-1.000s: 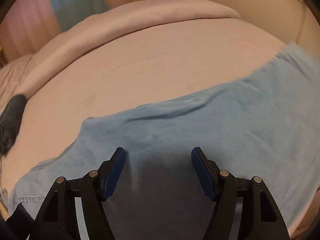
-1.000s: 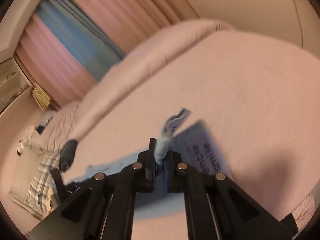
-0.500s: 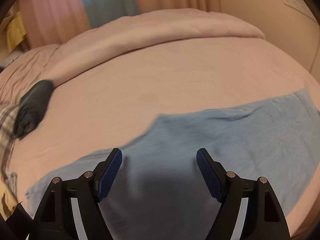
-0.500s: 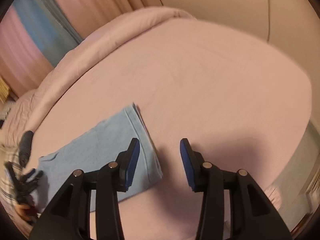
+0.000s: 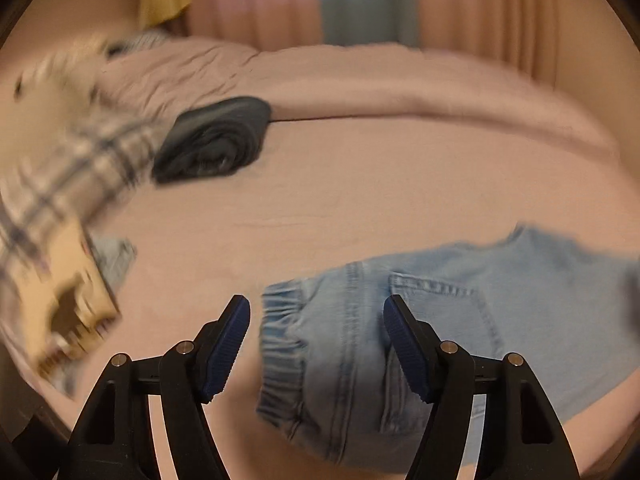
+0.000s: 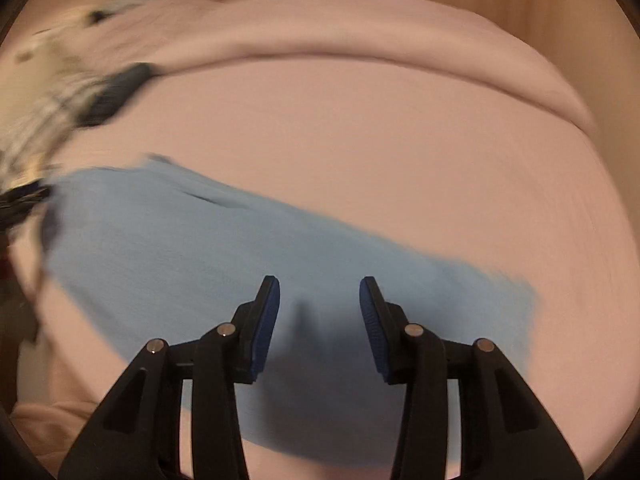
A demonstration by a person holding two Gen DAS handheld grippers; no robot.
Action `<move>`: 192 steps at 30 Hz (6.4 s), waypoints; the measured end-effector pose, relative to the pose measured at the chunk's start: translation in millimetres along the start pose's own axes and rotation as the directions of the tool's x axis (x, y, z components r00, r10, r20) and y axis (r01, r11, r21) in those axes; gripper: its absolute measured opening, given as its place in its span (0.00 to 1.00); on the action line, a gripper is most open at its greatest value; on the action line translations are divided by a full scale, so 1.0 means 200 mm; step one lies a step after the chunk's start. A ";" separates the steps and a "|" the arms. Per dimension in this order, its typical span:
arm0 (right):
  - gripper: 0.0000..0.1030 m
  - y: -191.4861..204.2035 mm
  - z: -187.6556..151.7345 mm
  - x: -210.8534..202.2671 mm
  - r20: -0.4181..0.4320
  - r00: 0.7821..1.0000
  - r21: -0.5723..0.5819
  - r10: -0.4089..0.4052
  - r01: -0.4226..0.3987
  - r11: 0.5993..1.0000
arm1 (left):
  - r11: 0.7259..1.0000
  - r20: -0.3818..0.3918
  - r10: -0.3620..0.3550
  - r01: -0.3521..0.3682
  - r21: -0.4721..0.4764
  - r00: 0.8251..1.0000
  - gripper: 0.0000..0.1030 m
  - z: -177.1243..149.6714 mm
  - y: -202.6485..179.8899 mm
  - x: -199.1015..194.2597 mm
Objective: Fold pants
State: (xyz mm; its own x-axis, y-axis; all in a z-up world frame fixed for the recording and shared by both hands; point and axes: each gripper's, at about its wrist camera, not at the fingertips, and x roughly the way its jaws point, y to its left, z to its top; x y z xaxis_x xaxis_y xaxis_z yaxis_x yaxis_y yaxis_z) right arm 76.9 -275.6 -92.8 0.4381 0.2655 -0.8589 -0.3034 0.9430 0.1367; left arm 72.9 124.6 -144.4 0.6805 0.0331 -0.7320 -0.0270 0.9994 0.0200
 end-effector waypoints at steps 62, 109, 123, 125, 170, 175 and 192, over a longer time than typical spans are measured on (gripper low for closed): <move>0.32 0.95 -0.03 0.50 -0.284 0.897 -0.447 0.339 -0.437 0.780 | 0.942 -0.219 -0.130 0.189 0.277 0.967 0.59 -0.16 -0.29 0.10; 0.03 1.16 -0.19 0.58 -0.292 0.925 -0.568 0.245 -0.373 0.734 | 0.968 -0.237 -0.148 0.191 0.166 0.960 0.59 -0.17 -0.16 0.07; 0.18 1.13 -0.20 0.56 -0.321 0.887 -0.487 0.332 -0.455 0.745 | 0.955 -0.185 -0.152 0.193 0.227 0.971 0.59 -0.15 -0.25 -0.05; 0.26 1.03 -0.16 0.45 -0.270 0.876 -0.433 0.400 -0.481 0.762 | 0.928 -0.168 -0.264 0.297 0.224 0.950 0.59 -0.14 -0.34 -0.11; 0.32 -0.78 -1.01 -0.23 0.243 0.970 0.705 0.013 -0.186 0.684 | 0.802 -0.270 -0.461 0.527 0.281 0.845 0.61 0.03 -1.34 0.12; 0.10 -0.76 -0.96 -0.24 0.257 0.966 0.701 -0.012 -0.178 0.690 | 0.710 -0.331 -0.498 0.596 0.375 0.802 0.61 -0.03 -1.68 0.11; 0.09 -0.87 -0.95 -0.21 0.125 0.986 0.665 -0.106 -0.004 0.747 | 0.623 -0.435 -0.476 0.643 0.447 0.764 0.61 -0.13 -2.12 0.16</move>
State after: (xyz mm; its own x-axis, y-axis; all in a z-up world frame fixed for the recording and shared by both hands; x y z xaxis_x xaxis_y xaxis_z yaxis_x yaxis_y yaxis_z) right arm -49.1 -489.2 -174.2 0.5702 0.1871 -0.7999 0.3343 0.8366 0.4340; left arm 85.8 -297.7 -193.8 0.2142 -0.4535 -0.8652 0.7475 0.6462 -0.1537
